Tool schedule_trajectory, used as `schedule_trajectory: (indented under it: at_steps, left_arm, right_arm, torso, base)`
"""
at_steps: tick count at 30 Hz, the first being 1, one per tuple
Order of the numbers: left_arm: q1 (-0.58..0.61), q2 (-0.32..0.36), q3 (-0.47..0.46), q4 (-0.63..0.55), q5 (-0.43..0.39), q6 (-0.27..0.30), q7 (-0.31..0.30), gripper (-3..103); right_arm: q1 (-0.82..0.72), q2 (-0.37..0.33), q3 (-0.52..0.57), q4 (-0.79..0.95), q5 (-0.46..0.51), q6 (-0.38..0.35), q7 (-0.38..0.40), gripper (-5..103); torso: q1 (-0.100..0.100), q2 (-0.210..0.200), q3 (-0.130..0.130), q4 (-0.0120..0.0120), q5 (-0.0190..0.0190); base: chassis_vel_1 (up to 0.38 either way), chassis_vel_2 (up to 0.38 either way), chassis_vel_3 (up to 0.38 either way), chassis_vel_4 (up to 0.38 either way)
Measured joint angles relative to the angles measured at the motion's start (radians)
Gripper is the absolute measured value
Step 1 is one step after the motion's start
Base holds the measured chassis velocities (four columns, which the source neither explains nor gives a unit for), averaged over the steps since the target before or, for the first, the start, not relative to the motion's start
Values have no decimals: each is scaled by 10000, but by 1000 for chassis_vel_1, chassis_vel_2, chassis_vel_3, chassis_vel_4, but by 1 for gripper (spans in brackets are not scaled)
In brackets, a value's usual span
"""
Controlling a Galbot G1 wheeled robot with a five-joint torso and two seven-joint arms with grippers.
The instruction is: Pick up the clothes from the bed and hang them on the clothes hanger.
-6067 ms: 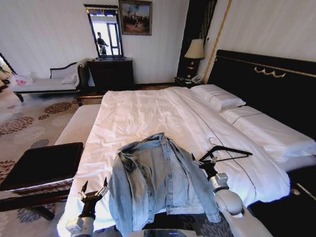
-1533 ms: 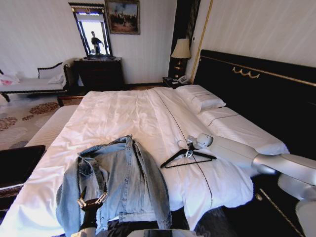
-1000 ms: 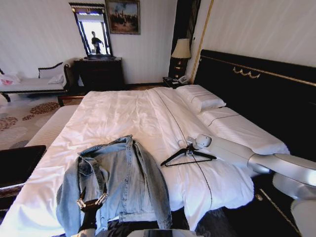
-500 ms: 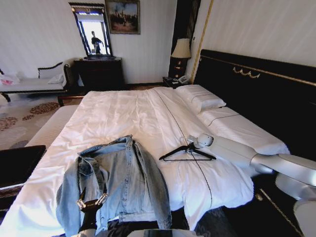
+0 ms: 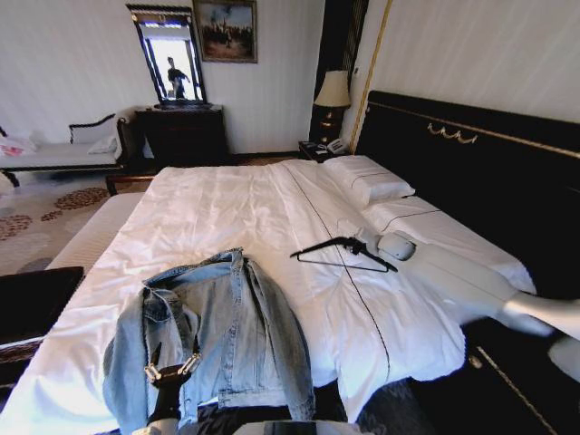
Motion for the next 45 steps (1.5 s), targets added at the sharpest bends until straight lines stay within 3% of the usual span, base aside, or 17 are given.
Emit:
schedule_trajectory:
  at_steps: [6, 10, 11, 19, 20, 24, 25, 28, 32, 45]
  left_arm:
    - [64, -2, 46, -185, 83, 65, -51, 100]
    - [172, 39, -58, -346, 90, 108, -62, 100]
    - [172, 39, -58, -346, 90, 108, -62, 100]
    - [268, 5, -93, -528, 234, 280, -142, 100]
    - [268, 5, -93, -528, 234, 280, -142, 100]
    - [278, -57, -104, -589, 316, 392, -213, 100]
    - [278, -57, -104, -589, 316, 392, -213, 100]
    - [264, -61, -26, -616, 434, 417, -220, 100]
    - [204, -69, 87, -608, 480, 422, -230, 100]
    - [238, -53, 71, -501, 375, 327, -230, 100]
  right_arm:
    - [-790, -536, 872, 1156, -1247, 605, 1089, 34]
    - [-2750, -582, 2587, 2070, -2250, 1040, 2024, 34]
    - [-2750, -582, 2587, 2070, -2250, 1040, 2024, 34]
    - [-6253, 201, 5842, 2898, -2959, 2151, 2487, 34]
    - [-6253, 201, 5842, 2898, -2959, 2151, 2487, 34]
    - [-7937, 735, 7183, 3015, -4240, 2976, 2426, 34]
    - [-7937, 735, 7183, 3015, -4240, 2976, 2426, 34]
    - [-8612, 970, 7748, 3031, -5867, 3313, 2382, 34]
    - [-8789, 1113, 7995, 3059, -6601, 3420, 2378, 34]
    - [-9271, 1628, 8310, 3118, -6840, 3372, 2496, 32]
  torso:
    - [1, 0, 0, 1, -2]
    - [0, 2, -1, 2, -2]
    - [0, 2, -1, 2, -2]
    - [0, 2, 0, 2, -1]
    - [0, 2, 0, 2, -1]
    - [-1, 2, -1, -1, 1]
    - [-1, 2, -1, -1, 1]
    - [0, 2, -1, -2, 0]
    - [0, 2, 0, 1, -1]
    - [0, 1, 0, 1, -1]
  base:
    - [0, 0, 0, 0]
    - [0, 0, 0, 0]
    - [0, 0, 0, 0]
    - [0, 0, 0, 0]
    - [0, 0, 0, 0]
    - [0, 0, 0, 0]
    - [0, 0, 0, 0]
    - [0, 0, 0, 0]
    - [0, 0, 0, 0]
    - [0, 0, 0, 0]
